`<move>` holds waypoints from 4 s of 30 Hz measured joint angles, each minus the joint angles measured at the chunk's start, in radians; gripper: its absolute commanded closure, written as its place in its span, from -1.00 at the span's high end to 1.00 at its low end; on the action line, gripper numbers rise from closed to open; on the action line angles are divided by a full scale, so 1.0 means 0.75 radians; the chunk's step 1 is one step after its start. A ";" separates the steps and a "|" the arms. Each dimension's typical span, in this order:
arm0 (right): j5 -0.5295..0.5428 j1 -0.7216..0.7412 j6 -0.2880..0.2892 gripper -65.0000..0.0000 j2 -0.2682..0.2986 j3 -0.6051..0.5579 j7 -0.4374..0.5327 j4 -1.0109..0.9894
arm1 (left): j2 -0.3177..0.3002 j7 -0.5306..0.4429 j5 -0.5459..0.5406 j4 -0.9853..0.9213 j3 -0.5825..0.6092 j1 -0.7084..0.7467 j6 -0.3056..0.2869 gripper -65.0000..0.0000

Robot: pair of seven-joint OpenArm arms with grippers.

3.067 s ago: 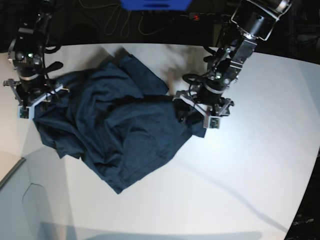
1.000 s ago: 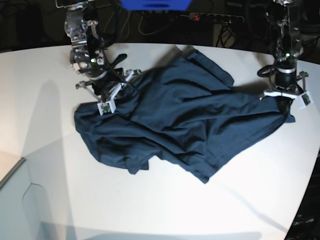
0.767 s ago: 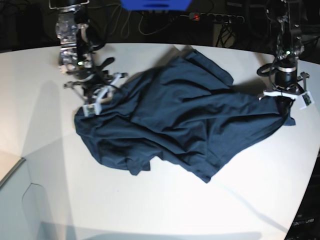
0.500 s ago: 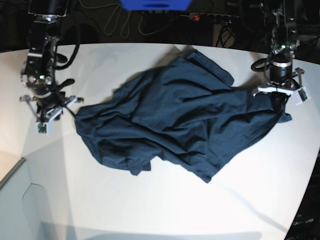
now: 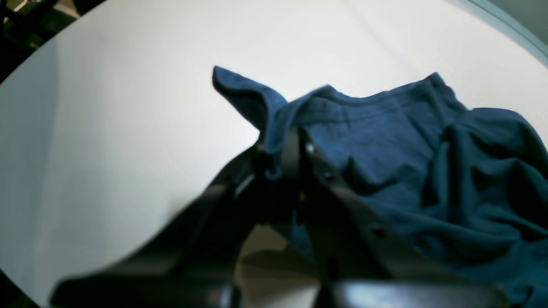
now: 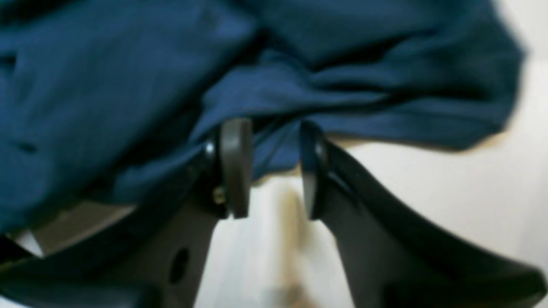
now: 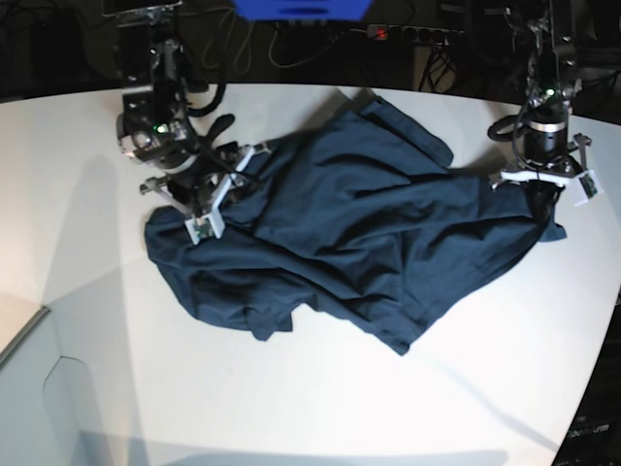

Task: Layout the t-shirt on the table in an organized manner, then fold the t-shirt properly
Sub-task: 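Pull the held corners apart with both grippers to stretch the shirt, then lift the shirt with both grippers and release the left gripper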

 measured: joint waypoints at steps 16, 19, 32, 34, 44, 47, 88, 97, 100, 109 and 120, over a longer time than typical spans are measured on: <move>-0.004 0.109 -0.002 -0.30 0.011 0.005 0.096 -0.298 | -0.001 -0.001 0.000 -0.001 -0.001 -0.001 0.001 -1.00; 0.008 0.114 -0.002 -0.46 0.010 0.005 0.164 -0.341 | -0.001 0.001 0.000 -0.003 -0.001 -0.017 0.001 -1.00; -0.010 0.086 0.006 -1.00 0.099 0.318 0.071 -0.088 | 0.001 0.002 -0.001 0.004 -0.005 -0.018 -0.001 -1.00; -0.012 0.140 0.004 -1.00 0.107 0.391 0.075 -0.043 | 0.003 0.002 -0.001 0.004 -0.004 -0.018 -0.001 -1.00; 0.003 0.326 0.005 -1.00 0.128 0.514 0.072 -0.031 | 0.003 0.011 -0.001 0.003 -0.002 -0.088 0.001 -1.00; -0.013 0.423 0.005 -1.00 0.134 0.570 0.076 -0.035 | 0.003 -0.001 -0.001 0.003 -0.001 -0.124 -0.001 -1.00; -0.016 0.020 0.004 0.15 -0.004 -0.040 0.085 -0.061 | 0.014 0.005 0.000 -0.108 -0.006 -0.202 0.006 -1.00; -0.007 0.126 0.004 0.05 -0.009 -0.114 0.088 -0.252 | 0.014 0.009 0.000 -0.108 -0.006 -0.203 0.006 -1.00; -0.001 0.141 0.004 -0.52 -0.011 -0.117 0.091 -0.279 | 0.014 0.009 0.000 -0.108 -0.006 -0.203 0.006 -1.00; -0.009 0.043 0.004 -1.00 0.157 -0.018 0.069 0.037 | 0.029 0.008 0.000 -0.108 0.002 -0.211 0.005 -0.98; 0.017 -0.023 0.014 -1.00 0.188 0.259 0.074 0.422 | 0.030 0.015 -0.001 -0.139 0.074 -0.264 -0.018 -0.91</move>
